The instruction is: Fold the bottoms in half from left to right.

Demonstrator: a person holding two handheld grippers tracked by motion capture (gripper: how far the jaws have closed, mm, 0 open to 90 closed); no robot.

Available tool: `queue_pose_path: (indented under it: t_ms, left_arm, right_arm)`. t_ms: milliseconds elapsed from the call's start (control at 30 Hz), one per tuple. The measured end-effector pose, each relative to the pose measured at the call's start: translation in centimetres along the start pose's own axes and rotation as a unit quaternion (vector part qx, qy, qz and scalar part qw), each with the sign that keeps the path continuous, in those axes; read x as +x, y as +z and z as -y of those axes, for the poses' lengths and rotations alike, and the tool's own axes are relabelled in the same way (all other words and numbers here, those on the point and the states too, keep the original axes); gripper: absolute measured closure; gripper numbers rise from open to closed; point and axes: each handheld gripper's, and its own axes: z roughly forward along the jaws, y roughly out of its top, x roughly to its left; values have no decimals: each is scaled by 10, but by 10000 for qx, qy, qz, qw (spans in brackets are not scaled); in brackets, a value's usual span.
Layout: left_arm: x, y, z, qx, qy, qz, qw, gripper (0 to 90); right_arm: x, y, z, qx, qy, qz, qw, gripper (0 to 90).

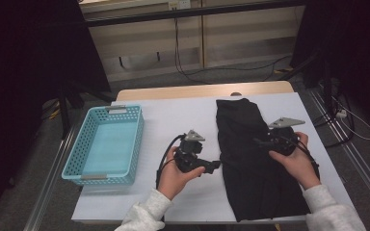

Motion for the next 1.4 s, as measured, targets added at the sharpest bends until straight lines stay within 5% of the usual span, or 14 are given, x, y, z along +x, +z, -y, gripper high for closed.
queue_pose_path:
  t_ms: [233,500,633,1400]
  left_arm:
    - [20,-5,19,33,-55,-232,9997,132]
    - [29,-7,27,88,-22,-269,9996,123]
    - [34,-9,31,88,-49,-298,9995,119]
    - [42,-32,43,27,-142,-529,9985,108]
  right_arm:
    - [10,-15,27,64,58,123,9999,318]
    - [10,-28,50,158,160,275,9994,405]
    - [12,-33,57,162,256,142,9994,429]
    - [13,-26,62,515,506,169,9972,679]
